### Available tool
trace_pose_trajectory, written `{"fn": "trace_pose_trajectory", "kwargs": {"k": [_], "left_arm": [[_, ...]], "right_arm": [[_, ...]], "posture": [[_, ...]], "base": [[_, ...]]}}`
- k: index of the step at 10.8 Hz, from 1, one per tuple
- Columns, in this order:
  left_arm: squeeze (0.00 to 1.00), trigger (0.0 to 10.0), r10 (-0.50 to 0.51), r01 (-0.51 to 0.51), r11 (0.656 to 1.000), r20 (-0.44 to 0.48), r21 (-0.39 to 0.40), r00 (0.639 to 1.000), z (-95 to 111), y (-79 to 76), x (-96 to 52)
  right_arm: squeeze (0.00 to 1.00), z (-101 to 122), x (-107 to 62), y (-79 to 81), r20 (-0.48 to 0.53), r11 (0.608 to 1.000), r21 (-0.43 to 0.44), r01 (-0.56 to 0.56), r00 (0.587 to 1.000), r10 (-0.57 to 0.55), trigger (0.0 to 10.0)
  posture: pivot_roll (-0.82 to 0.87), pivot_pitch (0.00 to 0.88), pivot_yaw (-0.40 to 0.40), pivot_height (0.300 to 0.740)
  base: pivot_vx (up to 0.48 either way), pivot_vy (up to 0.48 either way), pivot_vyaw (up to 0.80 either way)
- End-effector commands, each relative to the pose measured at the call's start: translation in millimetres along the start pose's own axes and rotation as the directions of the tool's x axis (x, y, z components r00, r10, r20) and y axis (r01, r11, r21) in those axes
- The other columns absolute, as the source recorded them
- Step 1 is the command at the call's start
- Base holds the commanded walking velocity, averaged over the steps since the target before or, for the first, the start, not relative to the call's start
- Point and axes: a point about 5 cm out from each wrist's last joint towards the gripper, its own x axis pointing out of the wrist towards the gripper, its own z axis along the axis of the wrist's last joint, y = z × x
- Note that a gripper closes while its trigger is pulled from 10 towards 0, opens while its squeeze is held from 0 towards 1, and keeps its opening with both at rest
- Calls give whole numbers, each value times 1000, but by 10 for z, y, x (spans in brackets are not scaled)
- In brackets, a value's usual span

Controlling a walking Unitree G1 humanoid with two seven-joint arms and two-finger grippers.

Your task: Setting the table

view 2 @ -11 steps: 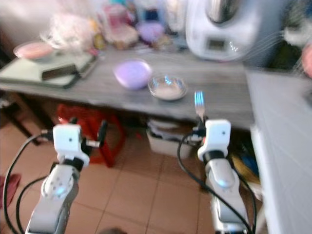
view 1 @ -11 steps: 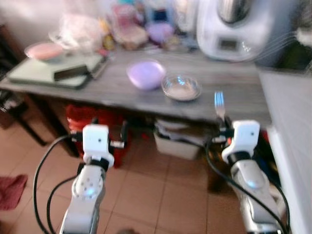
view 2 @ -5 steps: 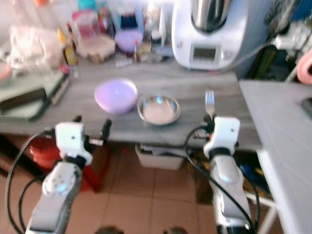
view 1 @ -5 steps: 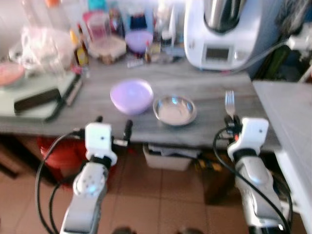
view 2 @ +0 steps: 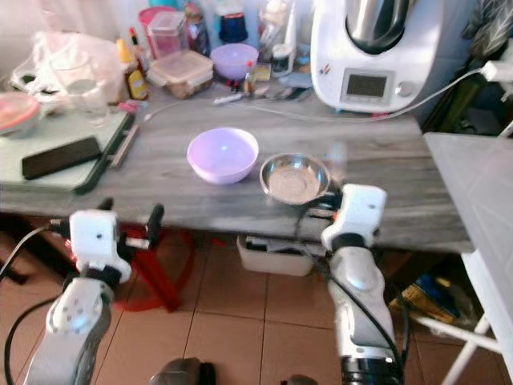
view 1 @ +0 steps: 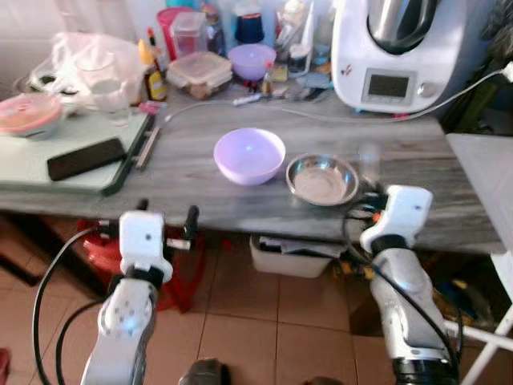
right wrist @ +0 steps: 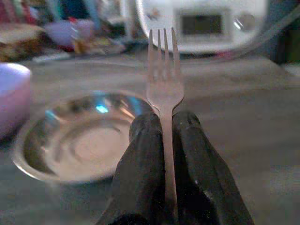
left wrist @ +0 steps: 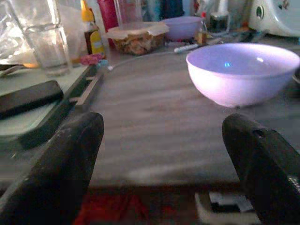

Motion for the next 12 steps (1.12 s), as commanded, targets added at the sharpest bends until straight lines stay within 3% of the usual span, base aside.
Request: {"fn": "trace_pose_trajectory", "kwargs": {"k": [1,2,5,12], "left_arm": [[0,10000,-3,3,1000,0,18,1000,36,28,-31],[0,10000,-11,11,999,-18,31,1000,28,57,-99],[0,10000,-49,49,999,-10,23,999,110,13,-117],[0,10000,-63,67,996,-73,56,995,150,124,-257]], "right_arm": [[0,-5,26,-60,-15,999,18,45,999,-44,10000],[0,30,69,-162,-2,996,-9,93,996,-93,10000],[0,154,223,-278,27,990,4,143,989,-143,10000],[0,403,617,-129,13,991,123,45,999,-47,10000]], "posture": [[88,109,48,740],[95,136,62,740],[112,171,86,740],[167,230,136,740]], "base": [[0,0,0],[0,0,0],[0,0,0],[0,0,0]]}}
